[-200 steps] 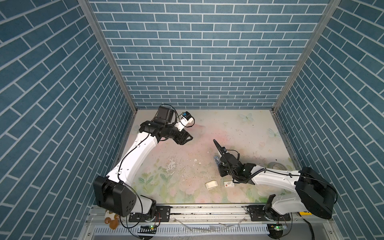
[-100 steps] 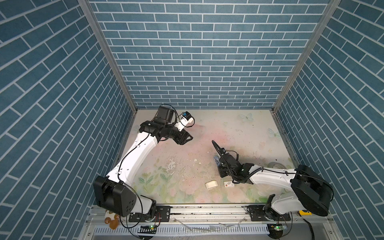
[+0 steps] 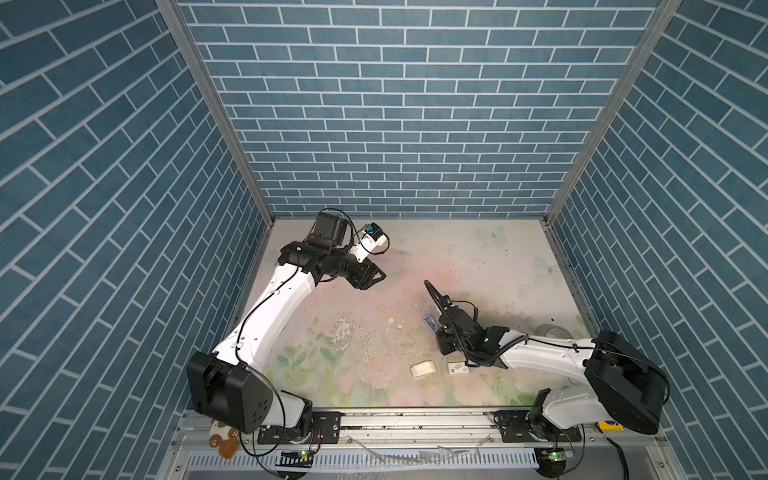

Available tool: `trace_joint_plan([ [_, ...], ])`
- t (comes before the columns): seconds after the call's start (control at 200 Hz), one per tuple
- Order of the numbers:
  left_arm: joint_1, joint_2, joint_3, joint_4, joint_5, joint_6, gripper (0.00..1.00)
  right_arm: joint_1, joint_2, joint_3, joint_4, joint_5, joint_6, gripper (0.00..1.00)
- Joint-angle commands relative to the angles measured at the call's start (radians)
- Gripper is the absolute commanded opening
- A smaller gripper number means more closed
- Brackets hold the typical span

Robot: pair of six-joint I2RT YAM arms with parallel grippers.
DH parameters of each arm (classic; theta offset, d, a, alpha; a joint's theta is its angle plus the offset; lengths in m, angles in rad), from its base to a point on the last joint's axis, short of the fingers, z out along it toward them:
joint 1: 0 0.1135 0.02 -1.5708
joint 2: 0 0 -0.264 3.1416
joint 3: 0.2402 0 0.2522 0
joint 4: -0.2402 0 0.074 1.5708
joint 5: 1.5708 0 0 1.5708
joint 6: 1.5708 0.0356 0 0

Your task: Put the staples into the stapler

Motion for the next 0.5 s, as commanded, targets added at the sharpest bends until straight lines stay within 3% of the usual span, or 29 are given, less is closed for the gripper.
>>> trace_joint_plan([
  [0.0, 0.007, 0.001, -0.01, -0.002, 0.001, -0.002, 0.62, -0.004, -0.02, 0.028, -0.025, -0.002, -0.036, 0.02],
  [0.495, 0.007, -0.01, -0.022, 0.004, 0.006, -0.003, 0.62, -0.003, 0.0, 0.01, -0.028, 0.002, -0.01, 0.02],
])
